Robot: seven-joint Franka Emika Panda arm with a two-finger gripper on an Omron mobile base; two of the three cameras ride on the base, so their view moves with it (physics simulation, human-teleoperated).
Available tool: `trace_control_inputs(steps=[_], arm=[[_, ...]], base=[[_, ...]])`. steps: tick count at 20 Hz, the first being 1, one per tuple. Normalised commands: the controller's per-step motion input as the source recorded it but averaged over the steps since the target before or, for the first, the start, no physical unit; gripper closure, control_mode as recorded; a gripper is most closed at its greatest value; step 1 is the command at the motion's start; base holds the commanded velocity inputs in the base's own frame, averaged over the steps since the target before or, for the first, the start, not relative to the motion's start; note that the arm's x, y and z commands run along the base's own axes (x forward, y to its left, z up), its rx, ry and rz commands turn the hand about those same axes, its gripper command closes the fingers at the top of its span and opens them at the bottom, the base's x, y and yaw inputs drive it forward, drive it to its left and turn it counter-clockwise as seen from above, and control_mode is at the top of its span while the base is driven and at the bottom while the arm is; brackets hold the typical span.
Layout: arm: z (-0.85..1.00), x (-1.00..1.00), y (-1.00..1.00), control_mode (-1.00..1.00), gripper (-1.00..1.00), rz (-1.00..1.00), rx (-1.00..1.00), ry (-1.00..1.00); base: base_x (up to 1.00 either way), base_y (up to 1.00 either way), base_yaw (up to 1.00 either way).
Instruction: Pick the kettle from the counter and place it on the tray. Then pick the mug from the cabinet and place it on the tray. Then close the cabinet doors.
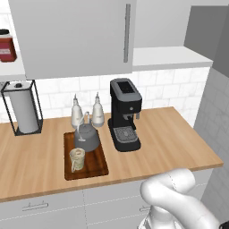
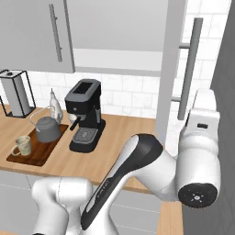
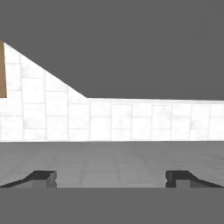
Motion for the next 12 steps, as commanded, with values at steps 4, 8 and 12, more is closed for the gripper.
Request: trace_control_inputs(steps=[4, 8, 12], arm=[[-0.15, 0.15, 0.0, -1.0, -1.0, 0.13, 0.0, 0.12], [-0.17, 0.14, 0.0, -1.0, -1.0, 0.16, 0.0, 0.14], [-0.14, 0.14, 0.12, -1.0, -1.0, 0.15, 0.0, 0.1]], base=[[0.0, 0.0, 0.0], [0.0, 0.0, 0.0], [0.0, 0.0, 0.0]])
